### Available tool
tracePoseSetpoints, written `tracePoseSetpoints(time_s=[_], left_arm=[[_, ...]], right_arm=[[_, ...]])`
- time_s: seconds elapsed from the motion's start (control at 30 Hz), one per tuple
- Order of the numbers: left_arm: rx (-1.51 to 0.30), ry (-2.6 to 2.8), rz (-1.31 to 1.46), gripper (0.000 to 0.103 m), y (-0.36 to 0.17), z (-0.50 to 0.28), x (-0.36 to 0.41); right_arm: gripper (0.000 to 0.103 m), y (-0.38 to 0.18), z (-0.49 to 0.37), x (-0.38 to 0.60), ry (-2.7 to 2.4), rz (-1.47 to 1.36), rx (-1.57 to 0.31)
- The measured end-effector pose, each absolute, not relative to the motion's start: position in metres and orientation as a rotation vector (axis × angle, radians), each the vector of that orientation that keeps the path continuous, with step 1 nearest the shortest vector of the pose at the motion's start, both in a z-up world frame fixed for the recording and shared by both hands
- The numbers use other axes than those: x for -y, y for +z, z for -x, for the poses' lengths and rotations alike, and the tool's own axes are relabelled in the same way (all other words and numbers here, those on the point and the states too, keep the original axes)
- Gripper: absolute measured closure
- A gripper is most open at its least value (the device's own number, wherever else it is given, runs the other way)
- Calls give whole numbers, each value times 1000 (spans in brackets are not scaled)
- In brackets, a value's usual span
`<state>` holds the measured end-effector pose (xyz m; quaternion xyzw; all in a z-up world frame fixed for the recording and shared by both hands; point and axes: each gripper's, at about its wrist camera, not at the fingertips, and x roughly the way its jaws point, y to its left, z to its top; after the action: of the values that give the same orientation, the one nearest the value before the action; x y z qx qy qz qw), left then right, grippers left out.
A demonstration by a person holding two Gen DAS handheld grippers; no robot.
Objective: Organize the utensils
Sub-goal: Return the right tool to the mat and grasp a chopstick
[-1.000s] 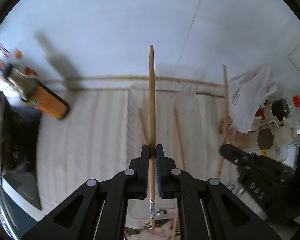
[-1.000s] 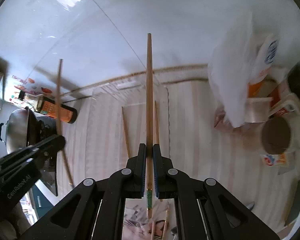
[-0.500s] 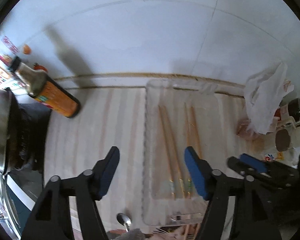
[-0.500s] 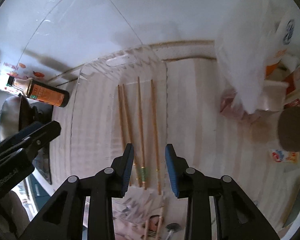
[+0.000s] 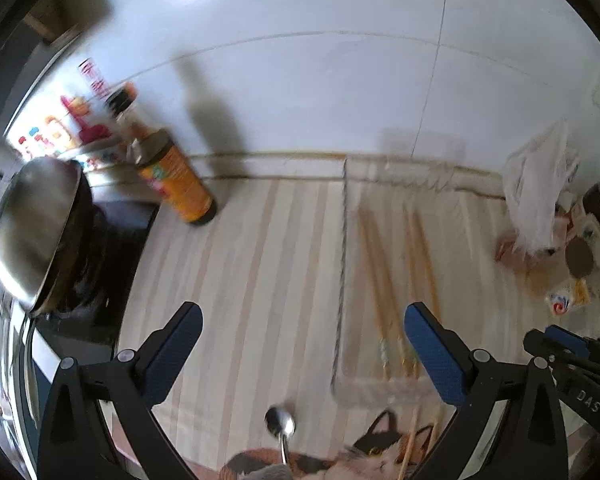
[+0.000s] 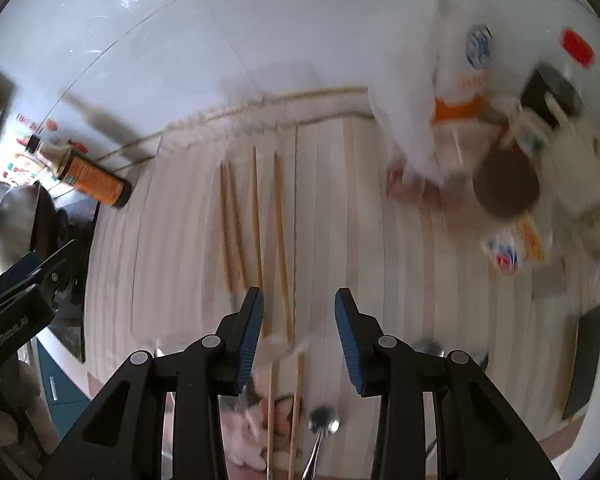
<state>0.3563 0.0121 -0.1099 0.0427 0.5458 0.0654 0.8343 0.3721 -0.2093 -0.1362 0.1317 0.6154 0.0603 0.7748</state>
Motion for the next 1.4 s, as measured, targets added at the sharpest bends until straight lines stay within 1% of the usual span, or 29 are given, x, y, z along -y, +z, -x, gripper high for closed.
tracePoseSetpoints(time_s=[0.1, 0.23, 0.27, 0.3, 0.33, 0.5, 0.67, 0.73, 0.77, 0.8, 0.93, 1.0, 1.2, 1.4], left_arm=[[-1170, 174, -118, 0, -122, -326, -16], [-1233, 211, -143, 0, -147, -290, -24], [-1255, 218, -146, 0, -155, -283, -26], [-1282, 231, -152, 0, -165, -277, -28], [-1315, 246, -158, 0, -175, -270, -31], [-1408, 270, -159, 0, -213, -245, -38], [-1449, 243, -186, 0, -232, -235, -33], [-1451, 243, -193, 0, -235, -234, -33], [-1449, 264, -228, 0, -236, -234, -35], [-1449, 267, -227, 0, -237, -233, -35], [-1454, 270, -230, 0, -241, -231, -37], [-1456, 260, -225, 0, -243, -229, -36], [-1466, 191, -228, 0, -247, -224, -16], [-1491, 86, -251, 0, -259, -221, 16]], right_arm=[[64, -146, -339, 213, 139, -317, -1358], [65, -182, -293, 206, 204, -406, -1458], [70, -196, -283, 202, 219, -426, -1495], [79, -206, -276, 199, 225, -430, -1521], [81, -220, -268, 195, 226, -433, -1555], [81, -258, -251, 182, 195, -404, -1626], [81, -276, -245, 164, 181, -318, -1654], [85, -273, -244, 156, 175, -252, -1633], [93, -272, -245, 149, 162, -213, -1629], [96, -270, -245, 145, 144, -172, -1625], [96, -267, -242, 136, 118, -120, -1601], [97, -266, -240, 137, 130, -164, -1609], [97, -232, -227, 140, 161, -214, -1555], [97, -198, -224, 181, 102, -265, -1476]])
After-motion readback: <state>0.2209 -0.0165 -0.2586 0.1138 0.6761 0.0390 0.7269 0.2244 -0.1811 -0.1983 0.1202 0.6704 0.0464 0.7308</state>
